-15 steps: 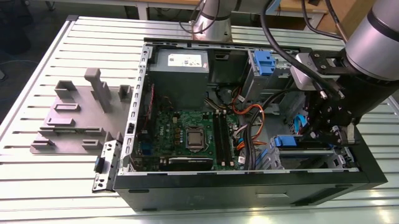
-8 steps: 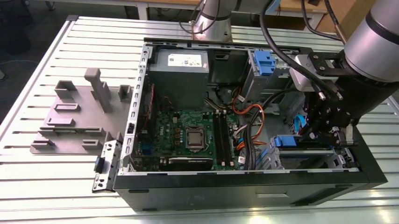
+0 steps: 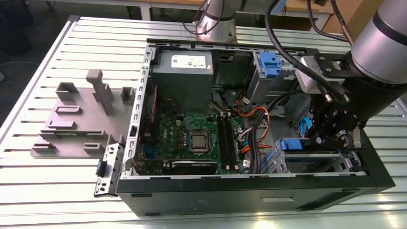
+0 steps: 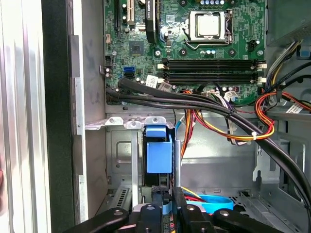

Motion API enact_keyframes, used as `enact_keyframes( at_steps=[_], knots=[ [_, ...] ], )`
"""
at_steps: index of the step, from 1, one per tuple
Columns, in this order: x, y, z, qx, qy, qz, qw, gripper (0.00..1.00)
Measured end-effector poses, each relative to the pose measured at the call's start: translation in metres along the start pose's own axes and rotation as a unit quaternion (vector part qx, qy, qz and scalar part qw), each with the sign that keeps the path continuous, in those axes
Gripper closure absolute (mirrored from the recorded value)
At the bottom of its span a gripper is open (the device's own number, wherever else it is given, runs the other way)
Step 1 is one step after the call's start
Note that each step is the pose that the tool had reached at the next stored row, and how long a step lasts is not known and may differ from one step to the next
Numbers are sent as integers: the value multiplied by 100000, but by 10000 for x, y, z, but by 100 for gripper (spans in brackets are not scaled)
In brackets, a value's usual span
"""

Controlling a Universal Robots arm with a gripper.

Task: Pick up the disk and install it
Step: 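Insert the second disk wire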

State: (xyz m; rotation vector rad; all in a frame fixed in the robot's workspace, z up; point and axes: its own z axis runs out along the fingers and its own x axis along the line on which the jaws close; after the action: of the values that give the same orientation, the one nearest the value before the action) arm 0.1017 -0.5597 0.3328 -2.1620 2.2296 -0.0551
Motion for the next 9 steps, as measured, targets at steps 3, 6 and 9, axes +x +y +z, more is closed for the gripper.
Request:
enact_keyframes(
  at_steps=[3, 6, 9],
  knots=[
    [0, -2, -50, 1, -18, 1, 100000, 77],
    [0, -7, -136, 0, -3, 1, 100000, 77],
    [0, -9, -188, 1, -15, 1, 100000, 77]
  ],
)
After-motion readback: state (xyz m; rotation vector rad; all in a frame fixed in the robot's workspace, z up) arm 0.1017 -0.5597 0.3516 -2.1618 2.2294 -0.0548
